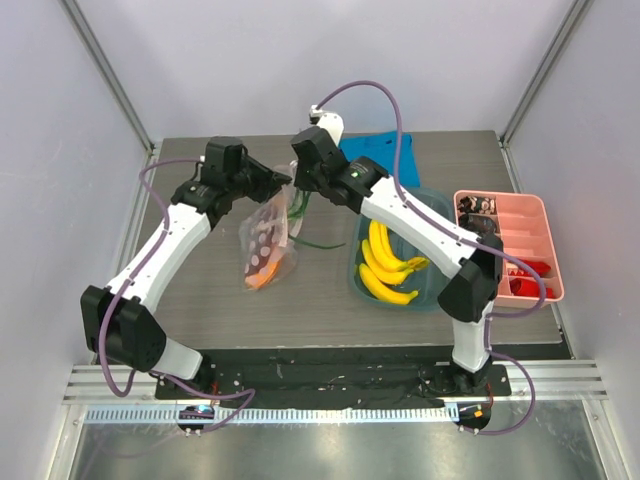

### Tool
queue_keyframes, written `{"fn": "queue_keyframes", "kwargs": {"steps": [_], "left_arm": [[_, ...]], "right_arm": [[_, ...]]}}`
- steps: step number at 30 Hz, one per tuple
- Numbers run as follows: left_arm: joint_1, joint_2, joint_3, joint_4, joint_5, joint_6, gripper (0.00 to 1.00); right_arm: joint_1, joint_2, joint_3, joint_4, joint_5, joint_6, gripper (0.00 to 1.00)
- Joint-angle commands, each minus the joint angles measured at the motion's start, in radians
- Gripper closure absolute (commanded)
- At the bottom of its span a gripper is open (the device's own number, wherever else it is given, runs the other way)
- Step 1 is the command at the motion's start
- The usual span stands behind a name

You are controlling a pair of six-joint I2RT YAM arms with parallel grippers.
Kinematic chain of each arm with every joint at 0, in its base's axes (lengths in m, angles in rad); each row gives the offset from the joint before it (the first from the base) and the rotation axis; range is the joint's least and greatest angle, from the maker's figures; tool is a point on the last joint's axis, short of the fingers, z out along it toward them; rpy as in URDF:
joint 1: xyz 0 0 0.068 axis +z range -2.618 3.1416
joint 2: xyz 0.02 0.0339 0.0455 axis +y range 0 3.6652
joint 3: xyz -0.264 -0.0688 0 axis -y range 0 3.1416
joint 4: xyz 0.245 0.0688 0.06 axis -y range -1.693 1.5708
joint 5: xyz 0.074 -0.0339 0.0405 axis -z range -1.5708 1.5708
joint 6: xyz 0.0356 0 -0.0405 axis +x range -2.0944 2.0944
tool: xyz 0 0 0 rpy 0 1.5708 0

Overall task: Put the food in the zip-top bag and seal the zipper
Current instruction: Place the fake vegetable in the zipper food storage bag, then adjust the fake vegetable in the zipper food storage bag.

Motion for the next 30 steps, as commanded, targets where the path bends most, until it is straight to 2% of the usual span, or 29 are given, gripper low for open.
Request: {"fn": "queue_keyframes", "kwargs": {"steps": [1, 2, 4, 5, 7, 8, 9, 10, 12, 14, 16, 17, 19, 22, 23, 27, 30], "left_arm": [[0.028, -0.046, -0.005, 0.110, 0.059, -0.044, 1.00], [0.033, -0.046, -0.004, 0.130, 0.070, -0.044, 1.00], [0.050, -0.049, -0.013, 0.159, 0.119, -0.043, 1.00], [0.057, -0.049, -0.011, 0.168, 0.133, -0.038, 1.00], [0.070, -0.052, -0.007, 0.168, 0.173, -0.025, 1.00], [0.085, -0.054, -0.010, 0.171, 0.188, -0.025, 1.00], [0.090, -0.055, -0.010, 0.170, 0.199, -0.023, 1.00], [0.094, -0.057, -0.016, 0.176, 0.217, -0.020, 1.00], [0.106, -0.062, -0.025, 0.199, 0.236, -0.018, 1.00], [0.116, -0.069, -0.047, 0.217, 0.262, -0.023, 1.00], [0.116, -0.071, -0.059, 0.240, 0.280, -0.025, 1.00], [0.117, -0.072, -0.064, 0.248, 0.285, -0.031, 1.00], [0.117, -0.066, -0.064, 0.265, 0.298, -0.040, 1.00], [0.117, -0.058, -0.053, 0.277, 0.311, -0.041, 1.00], [0.117, -0.058, -0.051, 0.280, 0.314, -0.038, 1.00], [0.117, -0.066, -0.044, 0.280, 0.323, -0.026, 1.00], [0.117, -0.071, -0.057, 0.277, 0.331, -0.029, 1.00]], "right_arm": [[0.007, -0.131, -0.062, 0.158, -0.053, -0.072, 0.71], [0.008, -0.147, -0.074, 0.171, -0.065, -0.086, 0.59], [-0.001, -0.164, -0.090, 0.191, -0.102, -0.147, 0.46], [-0.008, -0.184, -0.091, 0.192, -0.123, -0.165, 0.30], [-0.059, -0.207, -0.094, 0.197, -0.243, -0.219, 0.17], [-0.089, -0.224, -0.117, 0.200, -0.284, -0.225, 0.06], [-0.125, -0.268, -0.141, 0.212, -0.349, -0.227, 0.06], [-0.215, -0.296, -0.175, 0.255, -0.507, -0.222, 0.06], [-0.296, -0.376, -0.290, 0.287, -0.594, -0.205, 0.07], [-0.405, -0.420, -0.411, 0.304, -0.722, -0.221, 0.13], [-0.453, -0.480, -0.502, 0.303, -0.790, -0.215, 0.29], [-0.481, -0.493, -0.583, 0.301, -0.808, -0.193, 0.30], [-0.495, -0.494, -0.640, 0.301, -0.870, -0.128, 0.25], [-0.513, -0.432, -0.694, 0.306, -0.981, 0.069, 0.20], [-0.515, -0.413, -0.700, 0.311, -1.004, 0.197, 0.18], [-0.515, -0.353, -0.751, 0.497, -1.089, 0.461, 0.12], [-0.513, -0.301, -0.731, 0.531, -1.093, 0.540, 0.08]]}}
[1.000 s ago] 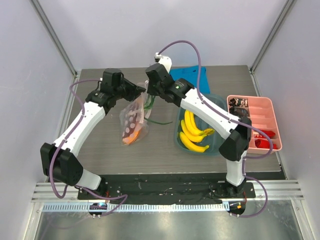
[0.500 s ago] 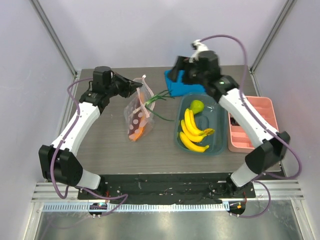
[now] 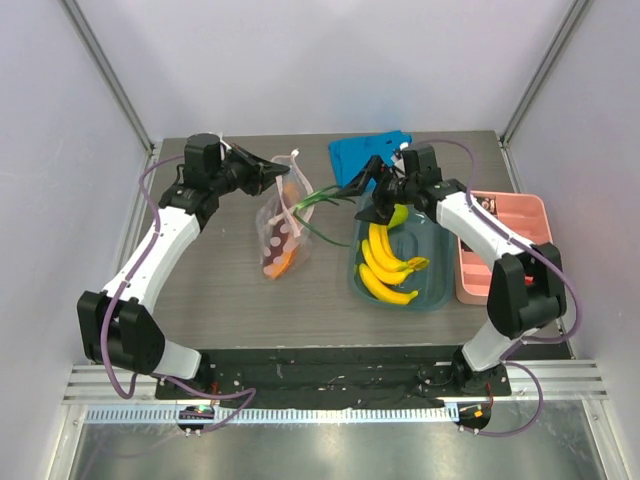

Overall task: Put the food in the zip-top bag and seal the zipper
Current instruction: Adjust the fake vegetable in the zipper food storage bag.

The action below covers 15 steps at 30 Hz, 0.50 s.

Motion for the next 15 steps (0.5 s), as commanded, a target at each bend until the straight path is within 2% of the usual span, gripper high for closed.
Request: {"fn": "queue_keyframes", "kwargs": {"steps": [1, 7, 10, 11, 12, 14, 15], "left_arm": [[0.004, -0.044, 0.009, 0.076, 0.048, -0.007, 1.00], [0.003, -0.050, -0.014, 0.079, 0.052, -0.010, 1.00], [0.003, -0.049, -0.013, 0.079, 0.057, -0.010, 1.00], [0.003, -0.046, -0.011, 0.081, 0.057, -0.008, 1.00], [0.003, -0.047, -0.011, 0.076, 0.057, -0.007, 1.00], [0.001, -0.047, -0.011, 0.069, 0.052, -0.005, 1.00], [0.003, -0.047, -0.011, 0.066, 0.051, -0.005, 1.00]], "right_arm": [[0.001, 0.034, 0.042, 0.164, -0.091, 0.252, 0.08], [0.016, 0.114, 0.090, 0.204, -0.096, 0.335, 0.06], [0.029, 0.157, 0.105, 0.236, -0.108, 0.355, 0.09], [0.036, 0.166, 0.108, 0.241, -0.109, 0.363, 0.12], [0.038, 0.174, 0.111, 0.255, -0.112, 0.363, 0.22], [0.046, 0.184, 0.122, 0.270, -0.135, 0.372, 0.32], [0.047, 0.181, 0.123, 0.287, -0.143, 0.375, 0.47]]}}
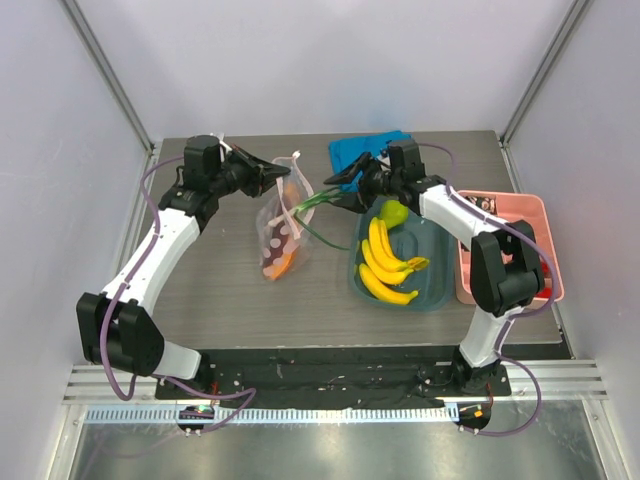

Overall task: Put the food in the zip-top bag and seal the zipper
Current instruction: Adjust the fake vegetable in the zipper food storage bag.

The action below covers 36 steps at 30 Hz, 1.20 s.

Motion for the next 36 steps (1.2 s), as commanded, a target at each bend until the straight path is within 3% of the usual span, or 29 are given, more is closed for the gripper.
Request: {"fn": "queue_keyframes", "kwargs": {"steps": [1, 2, 3, 4, 12, 21, 26, 36], "left_arm": [[0.003, -0.038, 0.005, 0.050, 0.027, -0.003, 1.00], [0.003, -0.040, 0.005, 0.050, 0.027, -0.005, 1.00], [0.003, -0.037, 0.008, 0.049, 0.027, -0.005, 1.00], [0.003, -0.037, 0.008, 0.047, 0.028, -0.003, 1.00], [0.003, -0.034, 0.004, 0.040, 0.007, -0.014, 1.00], [0.003, -0.029, 0.005, 0.007, -0.045, -0.043, 1.00], [0.003, -0.015, 0.016, 0.007, -0.056, -0.072, 1.00], [-0.005, -0.011, 0.041, 0.004, -0.061, -0.088, 1.00]], "right_arm": [[0.017, -0.002, 0.053, 0.103, -0.075, 0.052, 0.56], [0.019, -0.008, 0.051, 0.115, -0.081, 0.052, 0.69], [0.023, -0.013, 0.051, 0.164, -0.090, 0.050, 0.93], [0.025, -0.031, 0.051, 0.176, -0.092, 0.044, 0.99], [0.042, -0.132, 0.019, 0.299, -0.032, -0.037, 0.99], [0.131, -0.257, 0.022, 0.275, 0.137, -0.405, 0.99], [0.260, -0.318, -0.018, 0.249, 0.353, -0.707, 0.99], [0.376, -0.223, 0.022, 0.098, 0.538, -0.703, 0.99]]}}
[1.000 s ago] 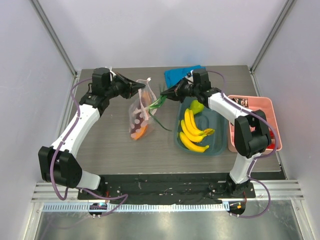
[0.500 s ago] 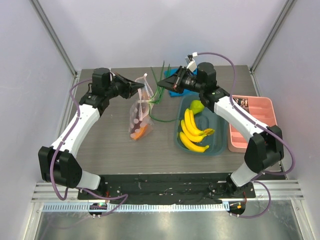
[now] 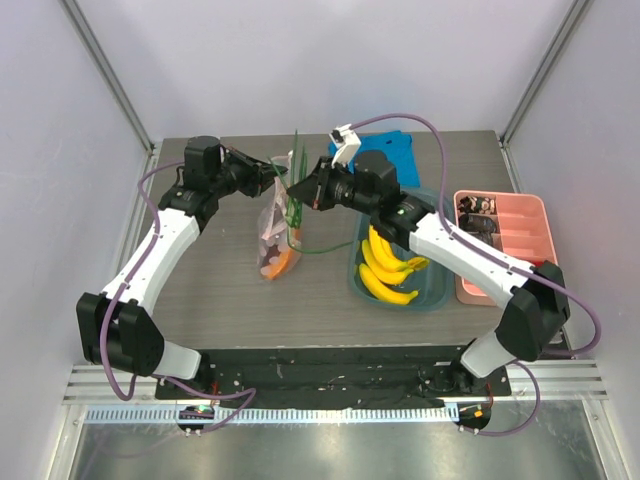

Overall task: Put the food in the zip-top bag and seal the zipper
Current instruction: Adjust the fake vegetable in the zipper food storage bag.

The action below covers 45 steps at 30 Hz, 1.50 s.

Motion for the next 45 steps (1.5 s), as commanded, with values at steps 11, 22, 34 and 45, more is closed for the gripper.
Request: {"fn": "queue_keyframes", "kwargs": {"steps": [11, 22, 34, 45], "left_arm": [[-0.026, -0.020, 0.021, 0.074, 0.032, -0.032, 1.00], [-0.036, 0.014, 0.168, -0.154, 0.054, 0.210, 1.00], [-0.219, 0.061, 0.367, -0.457, -0.163, 0.595, 1.00], [-0.222, 0.115, 0.279, -0.273, -0.037, 0.238, 1.00]], "right_arm": [[-0.001, 0.204, 0.168, -0.130, 0.087, 0.040, 0.99], [-0.117, 0.083, 0.118, -0.057, 0.030, 0.127, 0.99], [-0.137, -0.095, 0.058, -0.139, 0.113, 0.123, 0.99], [-0.011, -0.041, 0.134, -0.236, 0.445, 0.290, 0.99]]}}
